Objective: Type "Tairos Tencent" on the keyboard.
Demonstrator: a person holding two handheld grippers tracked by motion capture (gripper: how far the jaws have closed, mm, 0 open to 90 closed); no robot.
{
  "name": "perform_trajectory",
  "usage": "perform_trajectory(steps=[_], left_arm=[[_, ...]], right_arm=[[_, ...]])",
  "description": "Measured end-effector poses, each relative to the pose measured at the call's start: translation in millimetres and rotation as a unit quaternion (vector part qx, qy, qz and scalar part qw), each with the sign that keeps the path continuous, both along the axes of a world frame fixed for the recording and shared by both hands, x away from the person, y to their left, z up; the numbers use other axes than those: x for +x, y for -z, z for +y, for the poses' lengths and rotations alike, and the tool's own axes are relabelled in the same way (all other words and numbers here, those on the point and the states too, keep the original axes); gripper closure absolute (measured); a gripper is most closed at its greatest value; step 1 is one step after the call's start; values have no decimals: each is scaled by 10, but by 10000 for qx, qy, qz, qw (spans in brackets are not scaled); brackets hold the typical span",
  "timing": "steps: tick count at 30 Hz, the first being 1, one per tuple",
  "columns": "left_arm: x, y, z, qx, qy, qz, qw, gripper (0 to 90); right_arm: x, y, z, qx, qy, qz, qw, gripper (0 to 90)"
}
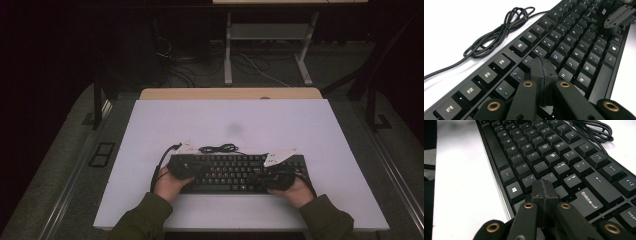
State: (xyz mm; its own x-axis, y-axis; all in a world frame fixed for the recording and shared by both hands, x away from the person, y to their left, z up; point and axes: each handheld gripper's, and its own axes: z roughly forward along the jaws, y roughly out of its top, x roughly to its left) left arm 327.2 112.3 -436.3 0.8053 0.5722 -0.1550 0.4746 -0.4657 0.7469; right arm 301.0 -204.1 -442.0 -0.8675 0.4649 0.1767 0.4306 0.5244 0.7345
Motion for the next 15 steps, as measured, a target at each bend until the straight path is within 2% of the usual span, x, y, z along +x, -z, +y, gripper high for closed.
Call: perform_trajectory(steps=[1, 8, 15], left_arm=[[1, 4, -1, 62, 26, 11, 10000, 894], [7, 8, -2, 60, 55, 27, 10000, 895], [-5, -23, 10, -28, -3, -7, 10000, 894]], right_arm=[[0, 0, 0, 1, 0, 2, 10000, 894], [-1, 0, 1, -2, -2, -3, 10000, 894], [-2, 0, 2, 0, -3, -12, 10000, 894]])
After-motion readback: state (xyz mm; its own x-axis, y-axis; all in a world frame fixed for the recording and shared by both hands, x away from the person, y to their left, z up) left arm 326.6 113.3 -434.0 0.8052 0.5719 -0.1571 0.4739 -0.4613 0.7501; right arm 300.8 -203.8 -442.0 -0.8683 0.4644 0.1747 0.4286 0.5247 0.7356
